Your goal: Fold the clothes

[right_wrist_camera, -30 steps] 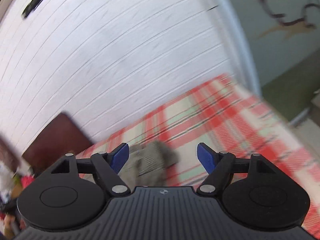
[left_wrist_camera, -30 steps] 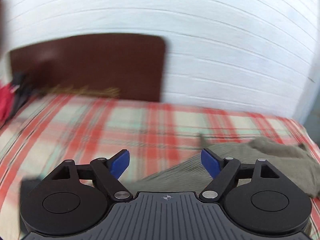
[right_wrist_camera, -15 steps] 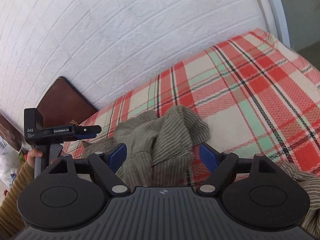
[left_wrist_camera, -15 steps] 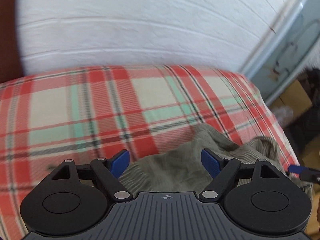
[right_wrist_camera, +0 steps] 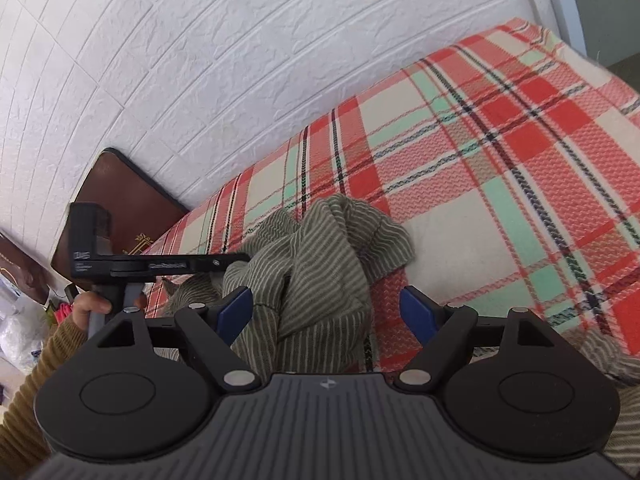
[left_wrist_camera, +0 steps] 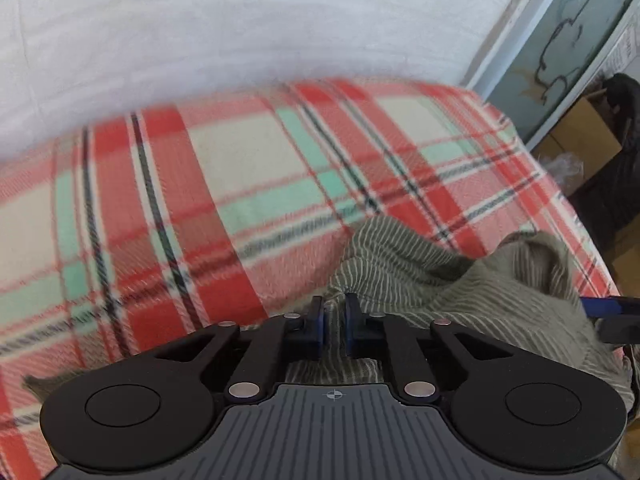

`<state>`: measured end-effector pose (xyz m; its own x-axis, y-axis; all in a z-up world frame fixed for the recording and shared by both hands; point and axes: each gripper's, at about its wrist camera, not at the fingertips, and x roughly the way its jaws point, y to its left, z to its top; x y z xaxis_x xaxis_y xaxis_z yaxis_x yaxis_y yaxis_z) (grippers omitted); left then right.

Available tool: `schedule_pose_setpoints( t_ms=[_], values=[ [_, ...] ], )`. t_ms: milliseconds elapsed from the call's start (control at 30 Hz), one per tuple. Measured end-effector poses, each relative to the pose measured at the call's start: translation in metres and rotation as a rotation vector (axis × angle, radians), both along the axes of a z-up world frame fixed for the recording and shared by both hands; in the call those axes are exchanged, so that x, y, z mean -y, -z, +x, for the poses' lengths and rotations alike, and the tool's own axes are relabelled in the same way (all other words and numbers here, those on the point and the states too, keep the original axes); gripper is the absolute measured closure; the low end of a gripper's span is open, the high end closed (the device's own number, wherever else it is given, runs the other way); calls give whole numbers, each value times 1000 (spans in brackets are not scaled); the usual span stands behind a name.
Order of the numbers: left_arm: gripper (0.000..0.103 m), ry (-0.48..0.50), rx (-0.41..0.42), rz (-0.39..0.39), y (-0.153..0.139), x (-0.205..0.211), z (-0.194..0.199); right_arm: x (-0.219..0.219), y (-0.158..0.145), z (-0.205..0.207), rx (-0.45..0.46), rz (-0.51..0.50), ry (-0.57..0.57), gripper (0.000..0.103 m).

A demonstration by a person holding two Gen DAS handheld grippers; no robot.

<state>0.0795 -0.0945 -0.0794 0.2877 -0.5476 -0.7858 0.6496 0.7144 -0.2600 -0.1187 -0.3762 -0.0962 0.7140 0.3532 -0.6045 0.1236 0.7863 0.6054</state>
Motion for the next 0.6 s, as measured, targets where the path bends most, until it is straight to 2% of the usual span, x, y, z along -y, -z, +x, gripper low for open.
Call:
schedule_pose_setpoints(
  t_ms=[200,267,400,500,567,600],
  values=[
    [101,-110,124,-173,-73,-66,-17,-6,-4,15,11,45,-28,20],
    [100,-146,170,-205,-90,-91,-28,-12,-6,18,19,55,-51,20],
    [100,-223,243,-244,-114,-132,-52,-30,-7,27,21,57,-117,20],
    [100,-254,257,-274,-122,-160,-72,-40,-5,37,5,20,-135,20],
    [100,-262,267,-237,-119,-168,-81,-44,-3,44,-6,-12,-140,20],
    [96,-266,273,-210,-115,-170,-84,-46,-2,49,-15,-42,-137,20]
  ],
)
